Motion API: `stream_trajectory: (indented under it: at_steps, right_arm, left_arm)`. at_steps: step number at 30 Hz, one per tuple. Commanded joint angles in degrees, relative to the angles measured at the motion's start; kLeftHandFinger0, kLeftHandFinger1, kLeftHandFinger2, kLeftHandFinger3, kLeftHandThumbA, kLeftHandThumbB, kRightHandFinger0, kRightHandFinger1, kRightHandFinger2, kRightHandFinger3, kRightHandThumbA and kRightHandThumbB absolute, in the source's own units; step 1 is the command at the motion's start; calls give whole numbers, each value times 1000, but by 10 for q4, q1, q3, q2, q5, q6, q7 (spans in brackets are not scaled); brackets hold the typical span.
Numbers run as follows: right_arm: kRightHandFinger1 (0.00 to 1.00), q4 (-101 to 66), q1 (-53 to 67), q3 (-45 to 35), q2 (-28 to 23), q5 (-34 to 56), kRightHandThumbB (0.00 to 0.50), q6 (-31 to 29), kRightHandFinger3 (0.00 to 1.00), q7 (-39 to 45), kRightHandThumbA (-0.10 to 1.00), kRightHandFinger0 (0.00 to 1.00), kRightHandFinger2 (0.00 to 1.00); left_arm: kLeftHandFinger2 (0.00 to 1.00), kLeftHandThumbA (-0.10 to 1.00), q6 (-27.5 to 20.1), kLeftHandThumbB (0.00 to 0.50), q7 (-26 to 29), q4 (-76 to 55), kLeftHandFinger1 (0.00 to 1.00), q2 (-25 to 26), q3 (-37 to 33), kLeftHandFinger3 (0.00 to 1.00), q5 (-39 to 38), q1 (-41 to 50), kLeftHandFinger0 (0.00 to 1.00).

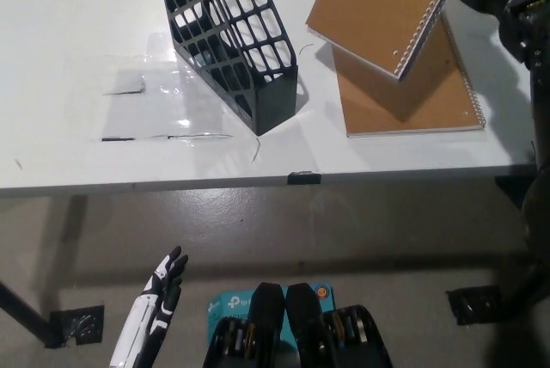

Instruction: Use the right hand to pick up a book from the book holder on the left side and put it on another book on the right side

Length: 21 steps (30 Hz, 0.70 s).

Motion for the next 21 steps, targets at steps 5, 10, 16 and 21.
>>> stream_trajectory:
  at_steps: [5, 10, 16, 21]
  right_arm:
    - [58, 0, -26, 17, -36, -2, 57, -52, 1000, 48, -100, 0, 604]
    - [29, 13, -20, 31, -45, -14, 35, -50, 1000, 31, -100, 0, 600]
    - [69, 75, -14, 80, -77, -50, 40, -12, 1000, 49, -100, 0, 641]
    - [124, 98, -3, 159, -93, -105, 68, -5, 1000, 81, -100, 0, 659]
  left_arm:
    - [1000, 1000, -13, 23, 1, -11, 1000, 2, 5, 1000, -6, -4, 1000]
    - [1000, 1000, -20, 17, 3, -8, 1000, 2, 5, 1000, -2, -7, 1000]
    - [1000, 1000, -16, 23, 2, -10, 1000, 2, 8, 1000, -9, -10, 1000]
    - [1000, 1000, -14, 16, 0, -10, 1000, 5, 6, 1000, -3, -12, 1000]
